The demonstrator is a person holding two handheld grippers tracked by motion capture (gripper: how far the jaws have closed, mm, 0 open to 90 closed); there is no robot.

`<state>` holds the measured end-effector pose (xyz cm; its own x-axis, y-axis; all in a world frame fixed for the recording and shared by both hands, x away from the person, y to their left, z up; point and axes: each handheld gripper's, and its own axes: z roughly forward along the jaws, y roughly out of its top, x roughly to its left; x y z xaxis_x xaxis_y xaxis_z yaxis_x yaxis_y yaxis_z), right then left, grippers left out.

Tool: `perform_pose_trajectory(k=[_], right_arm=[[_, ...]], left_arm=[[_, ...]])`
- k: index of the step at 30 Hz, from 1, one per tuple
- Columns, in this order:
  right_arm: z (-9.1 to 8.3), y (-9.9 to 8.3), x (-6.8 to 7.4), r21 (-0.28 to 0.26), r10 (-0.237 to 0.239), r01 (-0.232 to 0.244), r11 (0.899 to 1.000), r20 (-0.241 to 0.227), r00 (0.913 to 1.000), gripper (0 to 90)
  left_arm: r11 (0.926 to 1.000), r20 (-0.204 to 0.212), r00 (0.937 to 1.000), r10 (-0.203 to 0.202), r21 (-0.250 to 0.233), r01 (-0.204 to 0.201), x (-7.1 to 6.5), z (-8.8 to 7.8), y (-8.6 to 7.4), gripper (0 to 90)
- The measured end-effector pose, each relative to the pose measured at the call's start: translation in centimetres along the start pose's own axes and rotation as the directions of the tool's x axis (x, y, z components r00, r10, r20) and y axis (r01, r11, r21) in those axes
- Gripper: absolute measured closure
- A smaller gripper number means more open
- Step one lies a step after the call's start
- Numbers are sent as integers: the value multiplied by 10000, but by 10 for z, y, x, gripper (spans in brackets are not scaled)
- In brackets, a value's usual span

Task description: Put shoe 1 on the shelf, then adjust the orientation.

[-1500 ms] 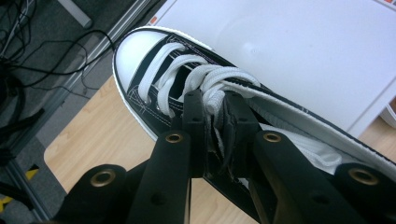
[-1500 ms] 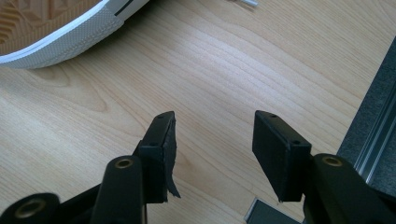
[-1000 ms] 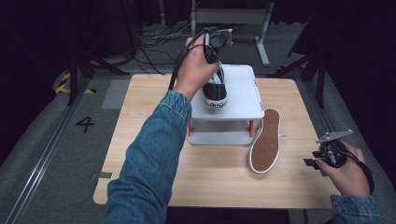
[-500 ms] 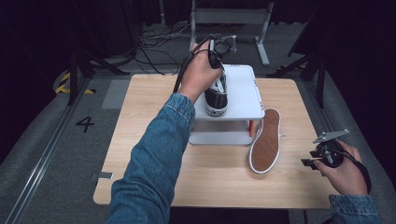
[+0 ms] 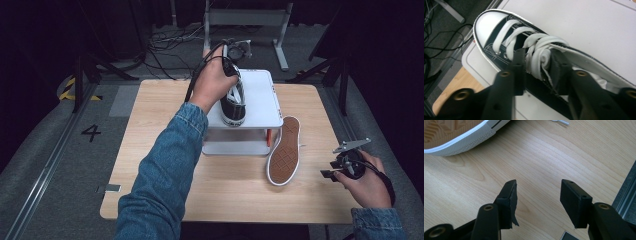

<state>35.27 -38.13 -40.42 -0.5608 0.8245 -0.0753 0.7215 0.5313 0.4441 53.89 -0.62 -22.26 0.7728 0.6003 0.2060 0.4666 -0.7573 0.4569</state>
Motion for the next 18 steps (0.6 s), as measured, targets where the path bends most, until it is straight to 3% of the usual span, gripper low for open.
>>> perform_pose_trajectory(k=[4, 10, 18], right_arm=[[0, 0, -1, -1, 42, -42, 10000, 43, 10000, 479], [-1, 1, -1, -8, 46, -46, 10000, 69, 10000, 462], [2, 8, 4, -427, -146, 135, 9990, -274, 9995, 379]], left_arm=[[9989, -69, 9999, 114, -460, -117, 3, -15, -8, 544], [9954, 480, 9988, -6, -961, 52, 4, -39, -29, 441], [9912, 707, 9974, -122, -1303, 214, -3, -69, -80, 340]])
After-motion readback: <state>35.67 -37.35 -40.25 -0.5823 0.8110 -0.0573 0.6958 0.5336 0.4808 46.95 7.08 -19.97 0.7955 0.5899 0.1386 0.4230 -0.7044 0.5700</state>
